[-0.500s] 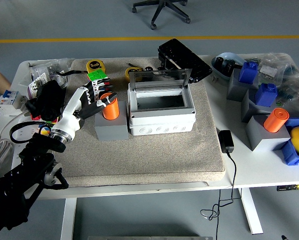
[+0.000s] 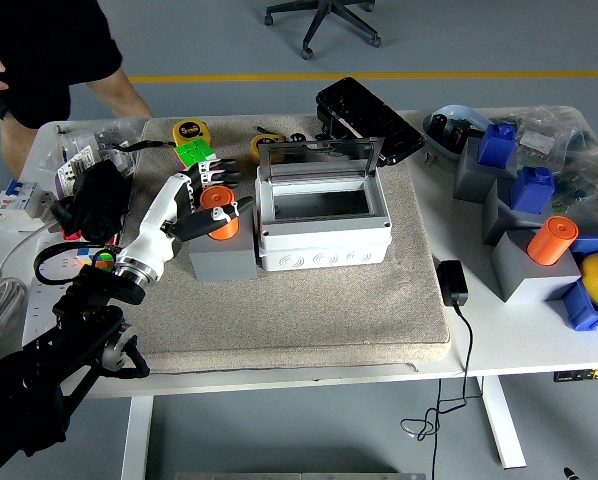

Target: Fetch the battery,place it into the box,close the lid of the box

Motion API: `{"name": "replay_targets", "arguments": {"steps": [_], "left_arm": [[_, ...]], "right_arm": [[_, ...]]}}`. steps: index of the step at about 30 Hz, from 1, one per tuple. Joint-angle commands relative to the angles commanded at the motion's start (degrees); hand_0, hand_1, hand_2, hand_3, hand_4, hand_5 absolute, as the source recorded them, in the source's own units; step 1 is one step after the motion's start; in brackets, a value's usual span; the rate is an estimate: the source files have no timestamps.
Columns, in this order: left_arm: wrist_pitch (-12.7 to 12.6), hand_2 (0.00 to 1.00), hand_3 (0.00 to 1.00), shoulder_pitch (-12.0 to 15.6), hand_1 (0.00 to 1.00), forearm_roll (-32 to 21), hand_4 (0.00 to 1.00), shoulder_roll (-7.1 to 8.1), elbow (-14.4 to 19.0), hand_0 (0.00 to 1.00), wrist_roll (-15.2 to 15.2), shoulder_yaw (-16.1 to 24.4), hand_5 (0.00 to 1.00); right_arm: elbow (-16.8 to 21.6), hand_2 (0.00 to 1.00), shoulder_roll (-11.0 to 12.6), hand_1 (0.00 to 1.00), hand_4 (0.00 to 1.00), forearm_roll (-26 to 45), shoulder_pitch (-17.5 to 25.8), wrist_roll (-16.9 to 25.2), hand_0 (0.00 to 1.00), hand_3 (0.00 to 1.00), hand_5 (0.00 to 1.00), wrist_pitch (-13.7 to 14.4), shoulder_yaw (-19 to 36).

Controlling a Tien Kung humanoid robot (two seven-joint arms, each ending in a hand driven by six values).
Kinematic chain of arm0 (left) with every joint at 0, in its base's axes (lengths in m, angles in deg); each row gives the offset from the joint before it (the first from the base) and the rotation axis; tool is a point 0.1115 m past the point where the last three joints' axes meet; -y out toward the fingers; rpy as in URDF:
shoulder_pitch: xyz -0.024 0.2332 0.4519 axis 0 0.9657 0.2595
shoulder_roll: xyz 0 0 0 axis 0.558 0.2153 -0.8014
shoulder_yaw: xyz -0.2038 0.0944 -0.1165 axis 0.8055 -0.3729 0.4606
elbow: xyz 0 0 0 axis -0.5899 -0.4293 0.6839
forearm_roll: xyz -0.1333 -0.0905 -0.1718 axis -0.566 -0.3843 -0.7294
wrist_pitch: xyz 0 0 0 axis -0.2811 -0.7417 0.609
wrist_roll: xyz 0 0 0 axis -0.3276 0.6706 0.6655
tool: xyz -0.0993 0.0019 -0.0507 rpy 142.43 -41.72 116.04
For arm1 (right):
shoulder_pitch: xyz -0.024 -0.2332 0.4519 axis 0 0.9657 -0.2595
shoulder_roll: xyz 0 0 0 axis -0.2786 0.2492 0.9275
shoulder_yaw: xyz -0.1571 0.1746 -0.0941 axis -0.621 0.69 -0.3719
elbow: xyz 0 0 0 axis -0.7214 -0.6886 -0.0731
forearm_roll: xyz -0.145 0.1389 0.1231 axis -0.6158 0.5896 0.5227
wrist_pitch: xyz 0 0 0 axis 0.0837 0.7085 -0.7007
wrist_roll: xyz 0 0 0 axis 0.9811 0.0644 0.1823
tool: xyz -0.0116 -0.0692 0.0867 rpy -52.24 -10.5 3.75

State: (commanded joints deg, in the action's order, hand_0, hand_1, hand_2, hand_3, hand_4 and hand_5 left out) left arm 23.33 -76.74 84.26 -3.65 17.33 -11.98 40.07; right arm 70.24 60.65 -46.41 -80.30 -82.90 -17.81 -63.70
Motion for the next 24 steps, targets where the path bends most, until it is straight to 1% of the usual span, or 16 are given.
{"name": "replay_targets", "arguments": {"steps": [3,4,8,9,10,15,16,21,22,24], "left_arm": [[0.0,0.674,0.701,0.0,0.65,-0.3,0.998,-0.26,-0.8,0.709,0.0,-0.1,0.14],[0.0,0.667,0.688,0.1,0.645,-0.6,0.998,-0.35,-1.0,0.696,0.0,0.0,0.094],[0.1,0.667,0.688,0.4,0.645,-1.5,0.998,-0.72,-1.3,0.696,0.1,0.2,0.094],[0.1,0.667,0.688,0.4,0.645,-1.6,0.998,-0.74,-1.2,0.696,0.0,0.2,0.094],[0.1,0.651,0.678,0.4,0.635,-1.7,0.998,-0.71,-1.1,0.684,0.0,0.2,0.071],[0.2,0.651,0.678,0.3,0.635,-2.0,0.998,-0.74,-1.5,0.684,-0.1,0.3,0.071],[0.2,0.639,0.655,0.4,0.62,-2.0,0.998,-0.8,-1.5,0.665,-0.1,0.4,0.053],[0.4,0.639,0.655,0.2,0.62,-3.0,0.998,-1.05,-1.9,0.665,0.0,0.3,0.053],[0.4,0.576,0.635,0.2,0.583,-3.1,0.998,-1.07,-2.0,0.641,0.0,0.3,0.028],[0.3,0.576,0.635,0.0,0.583,-3.4,0.998,-1.29,-2.2,0.641,0.0,0.3,0.028]], "right_arm": [[0.0,0.646,0.0,0.661,0.992,0.1,0.1,0.0,0.72,0.592,0.609,0.1,0.0],[0.0,0.646,-0.1,0.662,0.993,0.1,0.2,0.1,0.721,0.592,0.609,0.1,0.0],[0.0,0.646,-0.1,0.662,0.993,0.4,0.4,0.0,0.721,0.592,0.609,0.0,-0.5],[-0.1,0.646,-0.1,0.662,0.993,0.6,0.4,0.0,0.721,0.592,0.609,0.0,-0.7],[-0.1,0.646,-0.1,0.661,0.993,0.6,0.3,0.0,0.721,0.591,0.609,0.0,-0.8],[0.0,0.646,-0.1,0.661,0.993,0.5,0.3,0.0,0.721,0.591,0.609,0.2,-0.7],[0.0,0.646,-0.1,0.661,0.993,0.4,0.2,0.0,0.719,0.593,0.609,0.2,-0.7],[0.0,0.646,-0.3,0.661,0.993,0.4,0.2,0.2,0.719,0.593,0.609,0.2,-0.6],[0.0,0.646,-0.3,0.661,0.993,0.4,0.2,0.3,0.721,0.591,0.609,0.2,-0.7],[0.0,0.646,-0.3,0.661,0.993,0.4,0.2,0.3,0.721,0.591,0.609,0.1,-0.7]]}}
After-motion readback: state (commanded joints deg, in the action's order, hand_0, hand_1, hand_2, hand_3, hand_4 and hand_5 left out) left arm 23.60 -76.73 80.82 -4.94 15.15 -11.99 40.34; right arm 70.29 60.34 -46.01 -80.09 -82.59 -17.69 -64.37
